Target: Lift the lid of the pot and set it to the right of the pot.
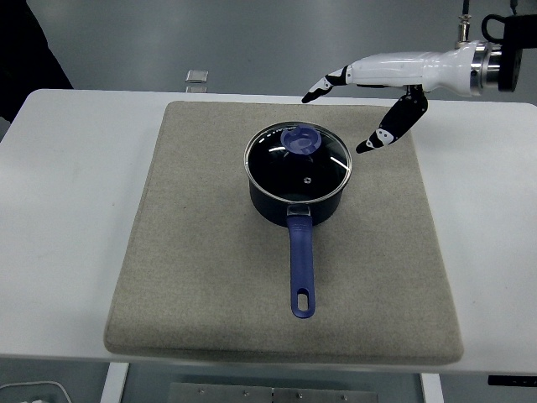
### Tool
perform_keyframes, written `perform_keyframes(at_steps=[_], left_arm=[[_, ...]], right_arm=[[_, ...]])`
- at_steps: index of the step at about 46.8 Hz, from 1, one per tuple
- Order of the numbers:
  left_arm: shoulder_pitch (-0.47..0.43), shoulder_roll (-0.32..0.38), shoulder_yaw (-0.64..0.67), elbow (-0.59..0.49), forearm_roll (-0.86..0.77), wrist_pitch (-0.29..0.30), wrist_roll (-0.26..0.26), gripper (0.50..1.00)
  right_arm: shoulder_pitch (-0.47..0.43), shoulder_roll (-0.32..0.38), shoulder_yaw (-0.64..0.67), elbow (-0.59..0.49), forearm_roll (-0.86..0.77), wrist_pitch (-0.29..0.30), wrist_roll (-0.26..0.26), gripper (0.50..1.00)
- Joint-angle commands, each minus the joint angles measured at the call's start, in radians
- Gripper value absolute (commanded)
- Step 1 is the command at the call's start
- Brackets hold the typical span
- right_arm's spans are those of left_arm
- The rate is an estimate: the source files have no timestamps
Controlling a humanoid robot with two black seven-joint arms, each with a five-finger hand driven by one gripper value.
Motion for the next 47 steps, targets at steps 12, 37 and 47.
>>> perform_keyframes(at_steps=[12,37,47], left_arm=[[0.0,0.0,0.0,0.0,-0.001,0.0,0.0,1.0],[0.0,0.0,0.0,0.0,0.0,0.0,0.0,1.0],[0.0,0.0,0.0,0.0,-0.001,0.0,0.0,1.0]], right_arm=[[-0.023,0.068,-0.002,-0.029,-0.04,-0.037,0.0,0.911],[-0.057,0.1,-0.005,-0.052,-0.117,-0.078,0.005,0.911],[-0.058,0.111,-0.005,-0.057,-0.12,-0.089,0.005,0.911]])
